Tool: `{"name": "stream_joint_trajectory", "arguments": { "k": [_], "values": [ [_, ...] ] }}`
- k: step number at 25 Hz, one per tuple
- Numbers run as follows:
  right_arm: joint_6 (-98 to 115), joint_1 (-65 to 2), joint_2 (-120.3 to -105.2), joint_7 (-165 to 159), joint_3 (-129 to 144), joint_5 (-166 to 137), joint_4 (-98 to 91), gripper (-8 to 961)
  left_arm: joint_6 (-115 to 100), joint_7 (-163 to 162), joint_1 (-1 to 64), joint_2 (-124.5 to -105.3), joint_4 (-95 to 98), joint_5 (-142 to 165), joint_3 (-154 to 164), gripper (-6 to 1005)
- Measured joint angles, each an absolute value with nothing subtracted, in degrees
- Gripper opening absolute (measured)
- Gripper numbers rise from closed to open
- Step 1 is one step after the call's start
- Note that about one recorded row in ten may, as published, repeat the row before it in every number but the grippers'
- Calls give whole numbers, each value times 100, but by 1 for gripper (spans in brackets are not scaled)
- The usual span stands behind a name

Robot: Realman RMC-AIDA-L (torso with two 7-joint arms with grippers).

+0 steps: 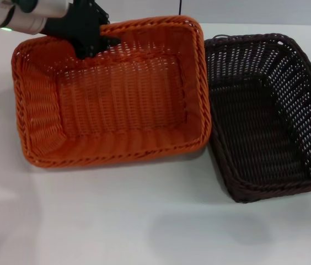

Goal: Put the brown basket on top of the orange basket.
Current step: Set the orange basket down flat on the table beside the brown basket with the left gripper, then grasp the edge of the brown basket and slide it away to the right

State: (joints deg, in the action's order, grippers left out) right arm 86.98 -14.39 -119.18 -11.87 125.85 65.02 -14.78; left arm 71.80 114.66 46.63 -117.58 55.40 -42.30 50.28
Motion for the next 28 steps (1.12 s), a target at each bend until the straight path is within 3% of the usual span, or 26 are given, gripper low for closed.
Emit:
{"name": "stream_joint_trajectory", "arguments": {
  "k": [10,24,28],
  "values": [
    [8701,-1436,-11918,-1186,12585,6490,-1468,831,6441,11402,4716,-11806,5142,-4183,5351,226],
    [8702,-1502,-11918,-1186,12568,6486,-1473,831,5565,11213,4567,-11857,5640,-4220,6443,540],
    [8701,-1503,-11918,-1187,12548,6486,-1476,831,4471,11158,4241,-11865,6147,-4312,6984,543]
  ]
}}
